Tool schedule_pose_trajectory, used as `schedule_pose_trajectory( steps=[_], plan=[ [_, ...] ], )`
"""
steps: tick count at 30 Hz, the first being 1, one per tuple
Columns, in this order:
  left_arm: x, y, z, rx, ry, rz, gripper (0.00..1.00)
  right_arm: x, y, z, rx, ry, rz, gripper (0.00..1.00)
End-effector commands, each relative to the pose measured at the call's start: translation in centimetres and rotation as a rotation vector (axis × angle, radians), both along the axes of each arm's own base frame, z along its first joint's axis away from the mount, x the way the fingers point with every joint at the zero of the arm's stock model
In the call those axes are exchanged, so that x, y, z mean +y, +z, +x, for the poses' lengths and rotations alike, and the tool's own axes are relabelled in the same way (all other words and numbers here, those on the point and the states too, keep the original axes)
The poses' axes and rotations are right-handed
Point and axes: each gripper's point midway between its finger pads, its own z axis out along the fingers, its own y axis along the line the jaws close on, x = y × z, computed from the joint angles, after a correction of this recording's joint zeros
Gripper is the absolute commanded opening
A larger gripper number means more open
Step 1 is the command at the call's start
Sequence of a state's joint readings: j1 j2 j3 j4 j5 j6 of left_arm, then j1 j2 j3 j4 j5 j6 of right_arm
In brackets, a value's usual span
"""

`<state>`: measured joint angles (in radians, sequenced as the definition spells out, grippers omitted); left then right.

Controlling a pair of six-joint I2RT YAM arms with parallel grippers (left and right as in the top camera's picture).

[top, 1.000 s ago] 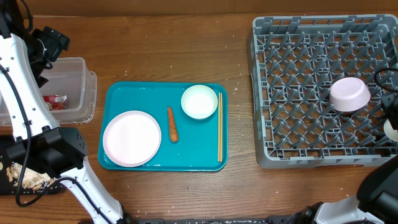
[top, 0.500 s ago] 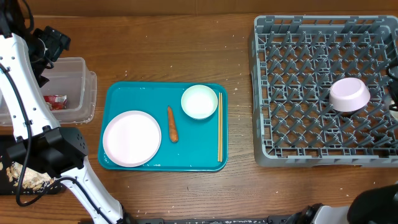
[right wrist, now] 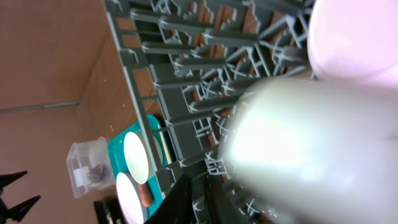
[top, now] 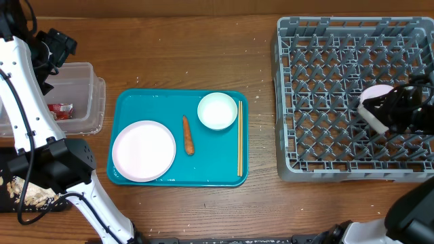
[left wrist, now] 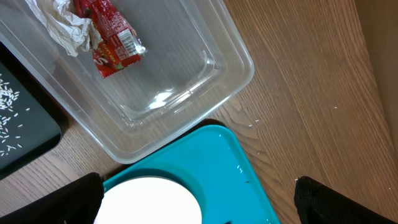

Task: Sort waste into correct bins and load items into the dishwasher

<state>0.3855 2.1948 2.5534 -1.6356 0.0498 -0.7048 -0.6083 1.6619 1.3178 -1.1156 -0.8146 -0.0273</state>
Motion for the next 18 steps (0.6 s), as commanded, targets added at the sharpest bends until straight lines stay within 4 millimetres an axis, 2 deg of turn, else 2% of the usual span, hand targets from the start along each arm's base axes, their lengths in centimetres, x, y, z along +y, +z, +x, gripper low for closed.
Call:
schedule_pose_trajectory(
  steps=[1, 4, 6, 10, 12, 13, 18],
  plan=[
    [-0.3, 0.0, 0.2, -0.002, 0.006, -0.006, 1.00, -0.1, 0.4, 0.3, -0.019, -0.012, 0.035, 0.13],
    [-0.3, 0.0, 0.2, -0.002, 0.006, -0.006, 1.00, -1.0, 1.3, 0.5, 0.012, -0.054, -0.004, 0.14],
    [-0.3, 0.0, 0.2, -0.002, 0.006, -0.006, 1.00, -1.7, 2.8, 0.2, 0.026, -0.073, -0.062, 0.17],
    [-0.3, 0.0, 0.2, -0.002, 0.006, -0.006, 1.00, -3.4, 5.3, -0.8, 0.098, -0.155, -0.213, 0.31],
    [-0.3, 0.0, 0.2, -0.002, 0.006, -0.006, 1.00, -2.9, 5.6, -1.2, 0.116, -0.143, -0.226, 0.43],
    [-0.3, 0.0, 0.2, -0.002, 0.006, -0.006, 1.00, -1.9, 5.4, -1.6, 0.145, -0.118, -0.218, 0.50],
    [-0.3, 0.0, 0.2, -0.002, 0.006, -0.006, 1.00, -0.2, 3.6, -2.3, 0.306, -0.126, -0.344, 0.51]
  ],
)
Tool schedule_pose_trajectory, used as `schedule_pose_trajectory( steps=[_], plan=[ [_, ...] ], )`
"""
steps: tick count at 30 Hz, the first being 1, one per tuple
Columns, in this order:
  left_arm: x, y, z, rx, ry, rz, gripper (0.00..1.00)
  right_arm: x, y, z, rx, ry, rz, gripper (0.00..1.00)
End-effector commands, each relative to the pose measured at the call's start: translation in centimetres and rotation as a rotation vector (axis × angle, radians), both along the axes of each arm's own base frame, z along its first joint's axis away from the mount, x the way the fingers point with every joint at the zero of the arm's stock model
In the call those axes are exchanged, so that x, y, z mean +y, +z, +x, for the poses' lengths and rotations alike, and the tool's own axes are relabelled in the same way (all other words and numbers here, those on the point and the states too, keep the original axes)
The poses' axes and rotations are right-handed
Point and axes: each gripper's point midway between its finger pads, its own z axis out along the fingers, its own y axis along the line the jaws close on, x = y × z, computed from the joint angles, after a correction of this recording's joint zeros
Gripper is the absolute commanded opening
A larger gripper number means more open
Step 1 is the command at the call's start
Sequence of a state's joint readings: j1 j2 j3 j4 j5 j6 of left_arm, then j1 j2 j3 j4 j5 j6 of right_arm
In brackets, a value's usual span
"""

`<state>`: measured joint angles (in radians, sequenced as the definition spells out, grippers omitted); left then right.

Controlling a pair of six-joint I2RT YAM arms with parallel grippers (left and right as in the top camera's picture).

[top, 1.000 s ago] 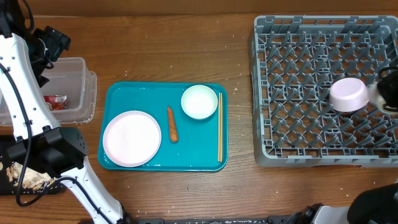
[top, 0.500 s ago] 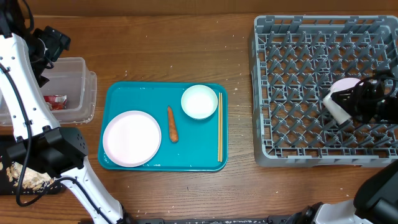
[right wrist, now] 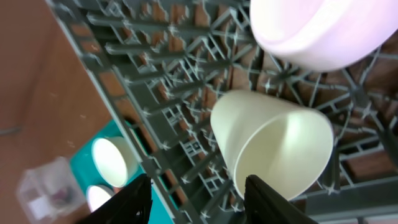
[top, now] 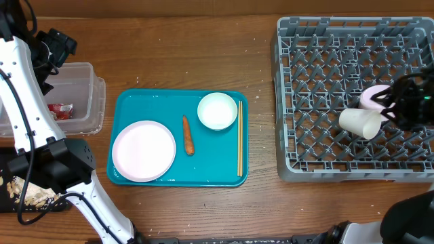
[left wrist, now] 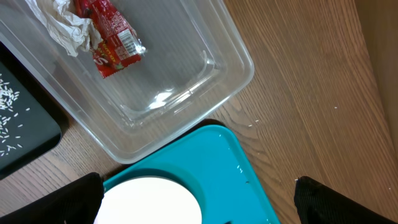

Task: Sort waste into correct bins and load items into the dishwasher

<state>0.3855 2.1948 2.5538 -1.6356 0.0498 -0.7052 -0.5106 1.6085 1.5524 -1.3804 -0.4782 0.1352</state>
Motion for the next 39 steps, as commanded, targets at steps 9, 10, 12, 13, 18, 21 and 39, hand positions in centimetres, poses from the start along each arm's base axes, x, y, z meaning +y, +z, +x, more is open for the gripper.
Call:
schedule_pose_trajectory(
  steps=[9, 10, 12, 13, 18, 21, 39],
  plan=[
    [-0.3, 0.0, 0.2, -0.002, 0.006, -0.006, 1.00, 0.2, -1.8, -1.6, 0.285, -0.161, -0.440, 0.75],
    [-0.3, 0.0, 0.2, -0.002, 0.006, -0.006, 1.00, 0.2, -2.0, -1.5, 0.292, -0.159, -0.439, 0.75],
    [-0.3, 0.0, 0.2, -0.002, 0.006, -0.006, 1.00, -0.3, -2.8, -1.4, 0.323, -0.160, -0.465, 0.73],
    [-0.3, 0.0, 0.2, -0.002, 0.006, -0.006, 1.00, -0.7, -3.0, -1.2, 0.330, -0.163, -0.481, 0.73],
    [-0.3, 0.0, 0.2, -0.002, 0.006, -0.006, 1.00, -0.9, -3.9, -0.7, 0.345, -0.140, -0.490, 0.72],
    [-0.3, 0.0, 0.2, -0.002, 0.006, -0.006, 1.00, -0.7, -5.1, -0.4, 0.372, -0.118, -0.473, 0.55],
    [-0.3, 0.0, 0.2, -0.002, 0.006, -0.006, 1.00, 0.3, -0.7, 0.5, 0.229, -0.100, -0.358, 0.04]
  ],
)
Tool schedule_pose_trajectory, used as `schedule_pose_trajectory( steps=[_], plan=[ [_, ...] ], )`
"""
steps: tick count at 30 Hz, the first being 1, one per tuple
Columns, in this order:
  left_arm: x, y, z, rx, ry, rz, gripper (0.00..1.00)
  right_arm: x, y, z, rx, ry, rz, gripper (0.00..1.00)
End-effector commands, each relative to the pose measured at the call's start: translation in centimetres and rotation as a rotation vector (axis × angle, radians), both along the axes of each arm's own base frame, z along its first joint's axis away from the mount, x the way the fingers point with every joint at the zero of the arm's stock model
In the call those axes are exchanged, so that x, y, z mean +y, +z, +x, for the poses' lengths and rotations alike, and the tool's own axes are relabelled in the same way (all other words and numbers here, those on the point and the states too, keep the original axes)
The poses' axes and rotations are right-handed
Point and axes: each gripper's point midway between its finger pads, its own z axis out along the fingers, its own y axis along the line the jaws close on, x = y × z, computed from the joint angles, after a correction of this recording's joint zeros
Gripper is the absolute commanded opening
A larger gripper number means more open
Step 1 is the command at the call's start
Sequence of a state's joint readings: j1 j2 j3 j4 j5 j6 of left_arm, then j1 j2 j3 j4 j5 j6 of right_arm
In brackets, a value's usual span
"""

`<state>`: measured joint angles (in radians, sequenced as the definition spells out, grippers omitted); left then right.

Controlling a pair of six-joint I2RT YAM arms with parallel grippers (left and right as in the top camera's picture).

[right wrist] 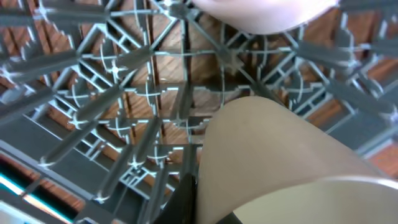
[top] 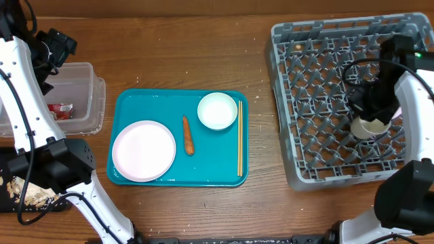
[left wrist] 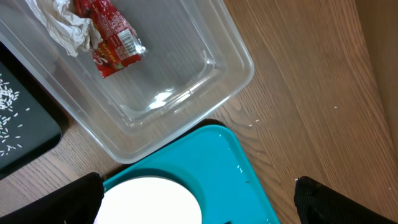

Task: Sort waste into correct bins and load items into the dishwasher

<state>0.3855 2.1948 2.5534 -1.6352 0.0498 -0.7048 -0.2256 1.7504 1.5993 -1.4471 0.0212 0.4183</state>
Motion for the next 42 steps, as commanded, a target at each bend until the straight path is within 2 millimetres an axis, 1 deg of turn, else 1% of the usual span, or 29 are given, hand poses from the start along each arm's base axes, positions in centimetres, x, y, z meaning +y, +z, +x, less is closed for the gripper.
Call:
schedule_pose_trajectory(
  steps=[1, 3, 7, 9, 10, 12, 15, 17, 19, 20, 22, 24, 26, 27, 28, 30, 32, 34, 39, 41, 42],
  plan=[
    [-0.3, 0.0, 0.2, -0.002, 0.006, -0.006, 1.00, -0.6, 5.4, 1.0, -0.190, 0.001, 0.006, 0.04],
    [-0.3, 0.0, 0.2, -0.002, 0.006, -0.006, 1.00, 0.5, 7.0, 1.7, -0.290, 0.077, 0.099, 0.04],
    [-0.3, 0.0, 0.2, -0.002, 0.006, -0.006, 1.00, 2.9, 8.2, 3.0, -0.436, 0.222, 0.326, 0.04],
    [-0.3, 0.0, 0.2, -0.002, 0.006, -0.006, 1.00, 3.4, 8.6, 3.8, -0.502, 0.258, 0.398, 0.04],
    [-0.3, 0.0, 0.2, -0.002, 0.006, -0.006, 1.00, 3.0, 8.8, 4.3, -0.547, 0.267, 0.427, 0.04],
    [-0.3, 0.0, 0.2, -0.002, 0.006, -0.006, 1.00, 1.7, 9.1, 4.9, -0.593, 0.242, 0.434, 0.04],
    [-0.3, 0.0, 0.2, -0.002, 0.006, -0.006, 1.00, -1.9, 10.0, 5.7, -0.709, 0.168, 0.481, 0.04],
    [-0.3, 0.0, 0.2, -0.002, 0.006, -0.006, 1.00, -4.2, 10.3, 5.9, -0.807, 0.157, 0.564, 0.04],
    [-0.3, 0.0, 0.2, -0.002, 0.006, -0.006, 1.00, -6.4, 9.5, 5.7, -0.869, 0.135, 0.644, 0.04],
    [-0.3, 0.0, 0.2, -0.002, 0.006, -0.006, 1.00, -7.1, 9.0, 5.6, -0.885, 0.130, 0.671, 0.04],
    [-0.3, 0.0, 0.2, -0.002, 0.006, -0.006, 1.00, -8.1, 7.9, 5.3, -0.927, 0.140, 0.727, 0.04],
    [-0.3, 0.0, 0.2, -0.002, 0.006, -0.006, 1.00, -9.0, 6.1, 4.9, -0.945, 0.128, 0.785, 0.04],
    [-0.3, 0.0, 0.2, -0.002, 0.006, -0.006, 1.00, -9.6, 3.9, 4.6, -0.918, 0.084, 0.843, 0.04],
    [-0.3, 0.0, 0.2, -0.002, 0.006, -0.006, 1.00, -9.7, 3.1, 4.5, -0.903, 0.066, 0.863, 0.04],
    [-0.3, 0.0, 0.2, -0.002, 0.006, -0.006, 1.00, -9.9, 2.3, 4.4, -0.885, 0.039, 0.885, 0.04],
    [-0.3, 0.0, 0.2, -0.002, 0.006, -0.006, 1.00, -10.3, 1.4, 4.0, -0.864, -0.006, 0.914, 0.04],
    [-0.3, 0.0, 0.2, -0.002, 0.006, -0.006, 1.00, -10.9, 1.1, 3.6, -0.860, -0.027, 0.910, 0.04],
    [-0.3, 0.0, 0.2, -0.002, 0.006, -0.006, 1.00, -11.8, 1.0, 2.8, -0.851, -0.075, 0.912, 0.04],
    [-0.3, 0.0, 0.2, -0.002, 0.006, -0.006, 1.00, -14.4, 0.7, 0.2, -0.838, -0.183, 0.891, 0.09],
    [-0.3, 0.0, 0.2, -0.002, 0.006, -0.006, 1.00, -16.0, 0.5, -1.3, -0.841, -0.235, 0.871, 0.15],
    [-0.3, 0.0, 0.2, -0.002, 0.006, -0.006, 1.00, -16.4, 0.4, -1.7, -0.840, -0.247, 0.862, 0.18]
  ],
)
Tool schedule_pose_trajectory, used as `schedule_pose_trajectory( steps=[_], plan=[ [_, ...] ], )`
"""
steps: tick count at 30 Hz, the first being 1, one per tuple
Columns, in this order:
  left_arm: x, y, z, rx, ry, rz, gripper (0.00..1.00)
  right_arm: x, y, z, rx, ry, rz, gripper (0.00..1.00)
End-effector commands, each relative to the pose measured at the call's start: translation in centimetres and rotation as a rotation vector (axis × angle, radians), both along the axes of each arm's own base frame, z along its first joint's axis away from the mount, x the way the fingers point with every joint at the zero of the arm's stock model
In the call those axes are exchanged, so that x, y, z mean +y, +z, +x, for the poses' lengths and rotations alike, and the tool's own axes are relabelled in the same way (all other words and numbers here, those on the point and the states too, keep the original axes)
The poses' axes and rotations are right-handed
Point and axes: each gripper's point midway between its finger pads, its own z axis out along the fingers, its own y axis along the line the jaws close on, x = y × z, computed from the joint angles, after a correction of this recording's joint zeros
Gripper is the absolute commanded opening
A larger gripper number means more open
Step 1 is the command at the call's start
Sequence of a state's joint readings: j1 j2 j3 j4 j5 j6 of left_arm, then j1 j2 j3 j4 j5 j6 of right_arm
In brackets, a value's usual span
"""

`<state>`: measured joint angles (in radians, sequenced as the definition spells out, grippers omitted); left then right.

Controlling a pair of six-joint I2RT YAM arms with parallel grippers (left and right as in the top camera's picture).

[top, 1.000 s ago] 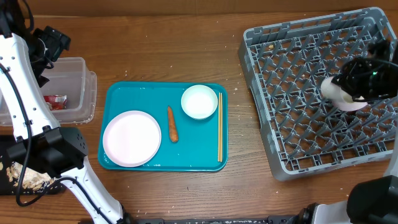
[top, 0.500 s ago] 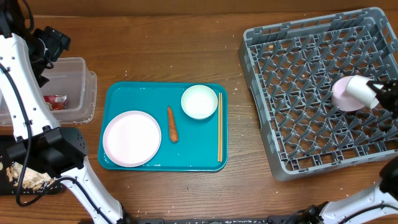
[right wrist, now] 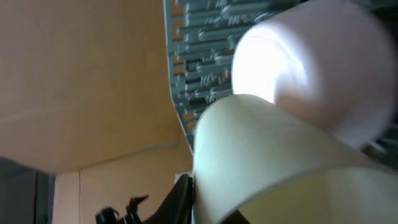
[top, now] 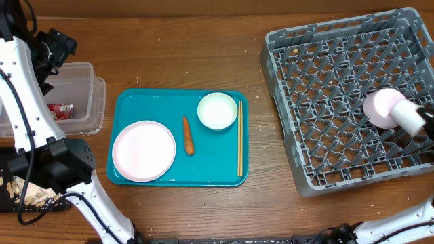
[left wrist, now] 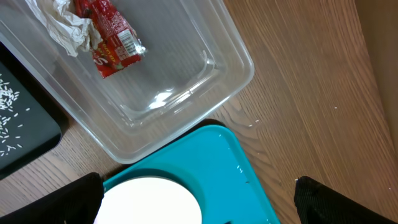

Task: Sort waste into correct bins and load items into the dishwasher
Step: 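Lower the cup upside down into the rack's lower right and release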

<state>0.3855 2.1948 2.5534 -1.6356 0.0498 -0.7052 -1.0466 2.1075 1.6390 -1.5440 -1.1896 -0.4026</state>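
Observation:
A cream cup point(top: 409, 116) lies on its side in the grey dish rack point(top: 319, 81), touching a pink bowl point(top: 378, 106). My right gripper point(top: 428, 119) is at the frame's right edge, shut on the cup's rim. The cup point(right wrist: 280, 162) fills the right wrist view, with the pink bowl point(right wrist: 311, 62) behind it and one dark finger point(right wrist: 181, 198) against its wall. A teal tray point(top: 135, 102) carries a white plate point(top: 144, 150), a carrot point(top: 188, 135), a white bowl point(top: 217, 110) and chopsticks point(top: 239, 137). My left gripper point(left wrist: 199, 208) hangs open above the tray's corner.
A clear bin point(left wrist: 155, 81) holding a red wrapper point(left wrist: 109, 37) and crumpled paper stands left of the tray. A black bin point(left wrist: 18, 124) with rice grains sits beside it. The rack is turned askew on the wooden table point(top: 169, 47).
The right arm has gone from over the rack to the right edge, and the cup with it, from mid-rack to beside the pink bowl. The rack sits more askew. Left arm unchanged.
First the right gripper held the cup by the pink bowl in a squarely placed rack. Then the cup lay tilted left of the bowl. Then it stood mouth-up mid-rack under the arm, the rack slightly turned. Now the cup lies against the bowl in a skewed rack.

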Motion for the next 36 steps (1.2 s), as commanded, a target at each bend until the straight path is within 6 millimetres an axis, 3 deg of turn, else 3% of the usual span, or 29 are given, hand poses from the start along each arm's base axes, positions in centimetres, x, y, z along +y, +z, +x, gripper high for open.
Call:
schedule_pose_trajectory(
  steps=[1, 8, 15, 23, 28, 34, 36],
  plan=[
    [-0.3, 0.0, 0.2, -0.002, 0.006, -0.006, 1.00, -1.8, -0.5, -1.8, 0.025, -0.043, -0.023, 0.22],
    [-0.3, 0.0, 0.2, -0.002, 0.006, -0.006, 1.00, -1.7, -0.3, -1.6, 0.013, -0.048, -0.014, 0.19],
    [-0.3, 0.0, 0.2, -0.003, 0.006, -0.005, 1.00, -1.9, -0.3, -1.9, 0.020, -0.057, -0.006, 0.04],
    [-0.3, 0.0, 0.2, -0.002, 0.006, -0.006, 1.00, -0.9, 1.5, -2.2, -0.025, -0.063, 0.068, 0.04],
    [-0.3, 0.0, 0.2, -0.002, 0.006, -0.006, 1.00, -0.6, 0.3, -2.7, 0.001, -0.048, 0.054, 0.04],
    [-0.3, 0.0, 0.2, -0.002, 0.006, -0.006, 1.00, -0.6, -2.7, -2.9, 0.051, -0.072, 0.071, 0.05],
    [-0.3, 0.0, 0.2, -0.002, 0.006, -0.006, 1.00, -0.6, -2.5, -3.0, 0.058, -0.072, 0.079, 0.05]
  ],
)
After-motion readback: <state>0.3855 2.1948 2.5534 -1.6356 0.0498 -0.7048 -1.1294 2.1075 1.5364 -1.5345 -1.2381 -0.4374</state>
